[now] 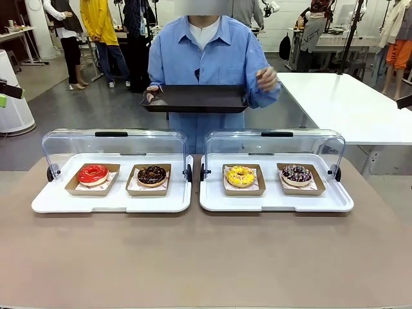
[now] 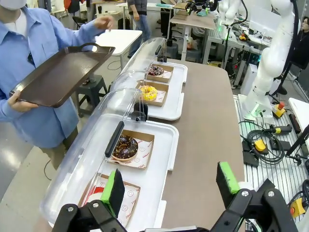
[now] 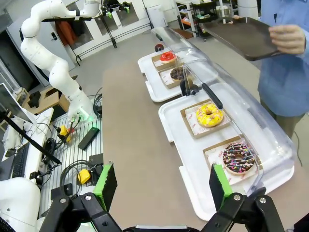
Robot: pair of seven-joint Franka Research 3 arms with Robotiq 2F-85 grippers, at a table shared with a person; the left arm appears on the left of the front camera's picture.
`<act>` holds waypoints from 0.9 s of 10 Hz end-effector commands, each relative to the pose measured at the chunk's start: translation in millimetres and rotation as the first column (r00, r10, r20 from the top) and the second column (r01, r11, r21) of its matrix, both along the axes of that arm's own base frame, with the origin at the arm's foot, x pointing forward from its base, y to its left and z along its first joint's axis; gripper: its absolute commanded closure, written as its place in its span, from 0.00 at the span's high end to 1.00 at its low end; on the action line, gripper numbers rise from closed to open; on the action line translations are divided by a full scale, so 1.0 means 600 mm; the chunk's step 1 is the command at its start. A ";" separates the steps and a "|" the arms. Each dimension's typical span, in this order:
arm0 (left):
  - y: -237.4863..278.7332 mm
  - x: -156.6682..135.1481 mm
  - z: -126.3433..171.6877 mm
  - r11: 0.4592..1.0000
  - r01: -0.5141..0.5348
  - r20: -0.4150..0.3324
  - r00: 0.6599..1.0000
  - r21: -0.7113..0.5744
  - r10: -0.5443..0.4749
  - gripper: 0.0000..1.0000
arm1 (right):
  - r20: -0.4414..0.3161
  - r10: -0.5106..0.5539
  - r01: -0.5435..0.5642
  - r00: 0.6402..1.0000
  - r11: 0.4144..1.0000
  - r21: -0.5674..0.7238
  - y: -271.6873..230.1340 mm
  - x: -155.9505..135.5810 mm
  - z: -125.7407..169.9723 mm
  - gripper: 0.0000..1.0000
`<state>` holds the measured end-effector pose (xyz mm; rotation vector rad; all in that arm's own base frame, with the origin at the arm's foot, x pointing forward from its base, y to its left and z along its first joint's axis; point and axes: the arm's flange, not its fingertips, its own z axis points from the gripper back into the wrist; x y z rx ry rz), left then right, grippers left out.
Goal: Provide the desired donut to the person.
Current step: Pick up and lift the Paper togo box containing the Donut pointed at by the person.
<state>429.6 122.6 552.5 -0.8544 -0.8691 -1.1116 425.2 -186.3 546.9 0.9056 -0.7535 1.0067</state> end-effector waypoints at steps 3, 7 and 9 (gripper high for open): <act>0.001 0.000 0.000 1.000 0.001 0.002 1.000 -0.005 -0.001 1.00 | 0.001 0.000 0.000 1.000 1.000 0.004 0.000 0.000 -0.001 1.00; 0.001 0.000 0.000 1.000 0.001 0.002 1.000 -0.005 -0.001 1.00 | 0.001 0.000 0.000 1.000 1.000 0.004 0.000 0.000 -0.001 1.00; 0.001 0.000 0.000 1.000 0.001 0.002 1.000 -0.005 -0.001 1.00 | 0.001 0.000 0.000 1.000 1.000 0.004 0.000 0.000 -0.001 1.00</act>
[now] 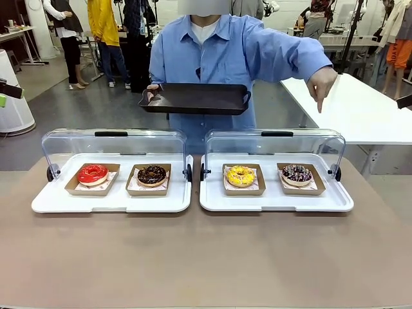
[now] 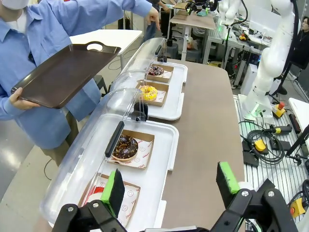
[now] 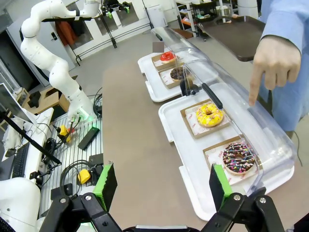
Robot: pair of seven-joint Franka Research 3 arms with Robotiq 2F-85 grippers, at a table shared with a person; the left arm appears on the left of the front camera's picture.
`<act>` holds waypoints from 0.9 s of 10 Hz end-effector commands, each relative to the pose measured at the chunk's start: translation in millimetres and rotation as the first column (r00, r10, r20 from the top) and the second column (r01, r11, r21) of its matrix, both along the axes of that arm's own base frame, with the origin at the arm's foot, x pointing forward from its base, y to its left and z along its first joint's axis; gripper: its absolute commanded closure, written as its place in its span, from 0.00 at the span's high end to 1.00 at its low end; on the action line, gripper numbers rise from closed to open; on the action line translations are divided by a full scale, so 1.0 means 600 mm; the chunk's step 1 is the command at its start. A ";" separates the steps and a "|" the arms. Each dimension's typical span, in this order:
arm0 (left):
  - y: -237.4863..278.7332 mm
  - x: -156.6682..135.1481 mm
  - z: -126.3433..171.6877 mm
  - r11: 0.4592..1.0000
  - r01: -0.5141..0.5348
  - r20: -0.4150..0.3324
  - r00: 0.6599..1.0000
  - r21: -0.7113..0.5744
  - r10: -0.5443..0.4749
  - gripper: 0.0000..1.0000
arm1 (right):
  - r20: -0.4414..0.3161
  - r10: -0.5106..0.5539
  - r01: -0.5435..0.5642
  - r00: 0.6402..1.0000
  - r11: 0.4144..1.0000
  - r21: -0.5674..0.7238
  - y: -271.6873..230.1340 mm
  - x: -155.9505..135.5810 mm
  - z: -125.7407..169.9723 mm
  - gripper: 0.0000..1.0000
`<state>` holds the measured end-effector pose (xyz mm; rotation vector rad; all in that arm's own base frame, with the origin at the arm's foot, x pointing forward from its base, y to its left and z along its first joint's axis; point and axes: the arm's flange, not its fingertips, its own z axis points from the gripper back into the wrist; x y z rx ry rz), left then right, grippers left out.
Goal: Provide the desired donut to the person.
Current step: Pick up and lift the Paper togo box containing the Donut pointed at by the person.
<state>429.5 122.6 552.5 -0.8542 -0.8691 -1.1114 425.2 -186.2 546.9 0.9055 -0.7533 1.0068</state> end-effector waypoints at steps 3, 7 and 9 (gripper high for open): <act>0.001 0.000 0.000 1.000 0.001 0.002 1.000 -0.005 -0.001 1.00 | 0.001 0.000 0.000 1.000 1.000 0.004 0.000 0.000 -0.001 1.00; 0.001 0.000 0.000 1.000 0.001 0.002 1.000 -0.005 -0.001 1.00 | 0.001 0.000 0.000 1.000 1.000 0.004 0.000 0.000 -0.001 1.00; 0.001 0.000 0.000 1.000 0.001 0.002 1.000 -0.005 -0.001 1.00 | 0.001 0.000 0.000 1.000 1.000 0.004 0.000 0.000 -0.001 1.00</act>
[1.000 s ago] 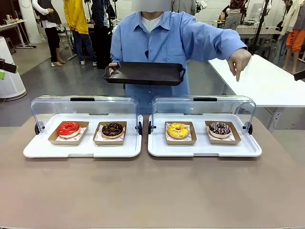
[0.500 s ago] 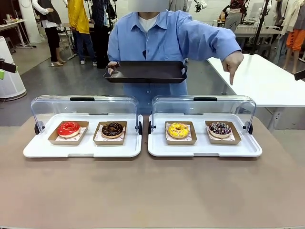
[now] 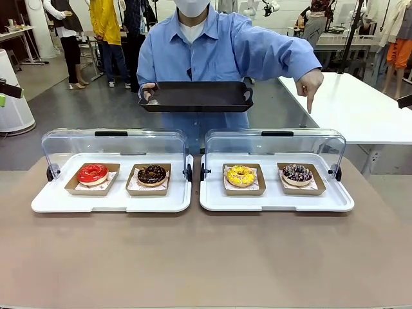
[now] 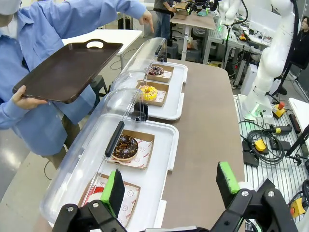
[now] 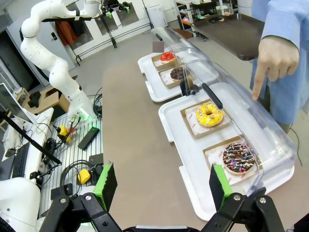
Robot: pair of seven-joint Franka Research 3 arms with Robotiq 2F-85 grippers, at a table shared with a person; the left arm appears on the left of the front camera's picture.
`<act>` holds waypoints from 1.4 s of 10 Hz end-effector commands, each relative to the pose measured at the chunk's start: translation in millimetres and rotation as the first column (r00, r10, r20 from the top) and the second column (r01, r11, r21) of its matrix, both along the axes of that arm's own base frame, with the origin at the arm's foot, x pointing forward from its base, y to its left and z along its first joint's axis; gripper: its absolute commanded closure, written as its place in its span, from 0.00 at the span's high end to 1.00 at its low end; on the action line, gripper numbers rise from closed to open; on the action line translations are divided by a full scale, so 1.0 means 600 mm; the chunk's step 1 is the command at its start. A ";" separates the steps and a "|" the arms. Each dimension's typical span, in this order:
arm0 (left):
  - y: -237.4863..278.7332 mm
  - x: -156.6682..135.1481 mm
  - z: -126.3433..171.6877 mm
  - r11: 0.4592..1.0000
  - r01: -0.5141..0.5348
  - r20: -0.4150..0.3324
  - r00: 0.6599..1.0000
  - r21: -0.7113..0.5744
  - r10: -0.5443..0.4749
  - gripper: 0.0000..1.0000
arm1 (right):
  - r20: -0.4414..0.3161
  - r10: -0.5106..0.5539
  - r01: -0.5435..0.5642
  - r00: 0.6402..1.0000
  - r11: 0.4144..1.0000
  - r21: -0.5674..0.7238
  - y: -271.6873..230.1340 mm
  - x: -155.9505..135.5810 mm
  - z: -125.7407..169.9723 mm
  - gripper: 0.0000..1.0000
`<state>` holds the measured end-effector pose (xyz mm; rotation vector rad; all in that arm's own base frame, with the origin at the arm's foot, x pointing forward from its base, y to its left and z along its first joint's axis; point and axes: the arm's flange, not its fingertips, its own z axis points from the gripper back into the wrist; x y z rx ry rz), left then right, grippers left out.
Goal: Provide the desired donut to the person.
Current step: Pick up and lift the Paper togo box containing the Donut pointed at by the person.
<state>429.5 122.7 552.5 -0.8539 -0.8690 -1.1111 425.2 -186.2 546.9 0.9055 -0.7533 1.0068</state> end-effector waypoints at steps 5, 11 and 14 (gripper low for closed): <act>0.001 0.000 0.000 1.000 0.002 0.002 1.000 -0.006 -0.002 1.00 | 0.000 0.000 0.000 1.000 1.000 0.000 0.000 0.000 0.000 1.00; 0.001 0.000 0.000 1.000 0.002 0.002 1.000 -0.006 -0.002 1.00 | 0.055 0.320 -0.187 0.946 0.675 -0.714 0.286 -0.008 -0.002 1.00; 0.001 0.000 0.000 1.000 0.002 0.002 1.000 -0.006 -0.002 1.00 | 0.016 0.386 -0.190 0.922 0.489 -0.852 0.374 -0.002 -0.092 1.00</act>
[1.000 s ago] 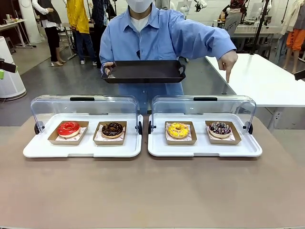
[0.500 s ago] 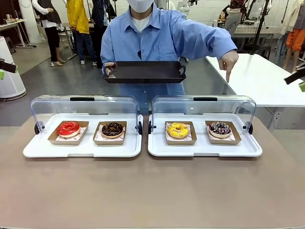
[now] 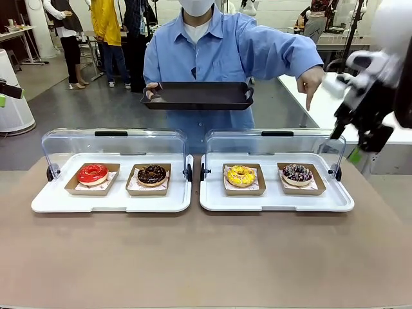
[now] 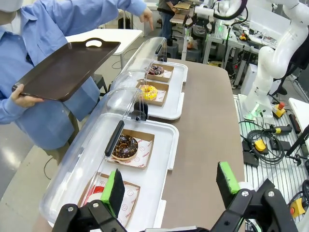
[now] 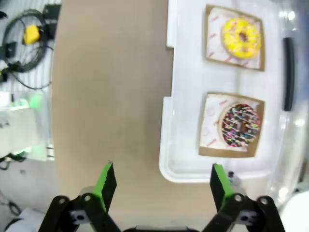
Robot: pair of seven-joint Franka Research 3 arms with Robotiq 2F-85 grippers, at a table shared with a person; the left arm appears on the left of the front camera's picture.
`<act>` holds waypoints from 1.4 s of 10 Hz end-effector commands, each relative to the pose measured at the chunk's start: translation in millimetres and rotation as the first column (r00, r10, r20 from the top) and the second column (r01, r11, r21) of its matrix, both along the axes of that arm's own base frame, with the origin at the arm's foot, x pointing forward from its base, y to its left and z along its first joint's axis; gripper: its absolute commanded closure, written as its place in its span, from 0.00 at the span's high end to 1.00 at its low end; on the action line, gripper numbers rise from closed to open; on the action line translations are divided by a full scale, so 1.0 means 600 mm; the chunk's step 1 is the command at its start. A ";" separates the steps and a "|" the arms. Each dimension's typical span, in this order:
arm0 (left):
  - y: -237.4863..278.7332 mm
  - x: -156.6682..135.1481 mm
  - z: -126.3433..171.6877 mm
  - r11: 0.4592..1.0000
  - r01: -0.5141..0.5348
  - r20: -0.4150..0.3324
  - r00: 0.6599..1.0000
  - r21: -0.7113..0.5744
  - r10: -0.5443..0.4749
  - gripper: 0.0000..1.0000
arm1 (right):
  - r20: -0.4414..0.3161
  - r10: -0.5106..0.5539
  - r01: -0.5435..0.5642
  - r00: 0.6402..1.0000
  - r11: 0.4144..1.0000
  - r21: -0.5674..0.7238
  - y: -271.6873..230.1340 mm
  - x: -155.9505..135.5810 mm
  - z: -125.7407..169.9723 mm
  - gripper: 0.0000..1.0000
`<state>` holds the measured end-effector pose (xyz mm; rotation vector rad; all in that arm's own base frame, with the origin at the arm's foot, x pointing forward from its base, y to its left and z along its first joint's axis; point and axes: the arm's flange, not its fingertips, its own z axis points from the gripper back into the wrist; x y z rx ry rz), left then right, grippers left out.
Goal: Provide the desired donut to the person.
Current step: Pick up and lift the Paper togo box containing the Donut pointed at by the person.
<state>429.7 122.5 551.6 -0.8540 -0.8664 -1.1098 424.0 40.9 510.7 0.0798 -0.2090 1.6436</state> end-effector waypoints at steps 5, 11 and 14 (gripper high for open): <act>0.001 0.000 0.002 1.000 0.002 0.005 1.000 -0.007 -0.002 1.00 | -0.040 -0.065 0.064 0.997 0.997 -0.032 -0.003 0.008 -0.087 1.00; 0.001 0.000 0.002 1.000 0.002 0.005 1.000 -0.007 -0.002 1.00 | -0.040 -0.065 0.064 0.997 0.997 -0.032 -0.003 0.008 -0.087 1.00; 0.001 0.000 0.002 1.000 0.002 0.005 1.000 -0.007 -0.002 1.00 | -0.012 -0.084 0.084 0.996 0.996 -0.030 -0.003 0.014 -0.096 1.00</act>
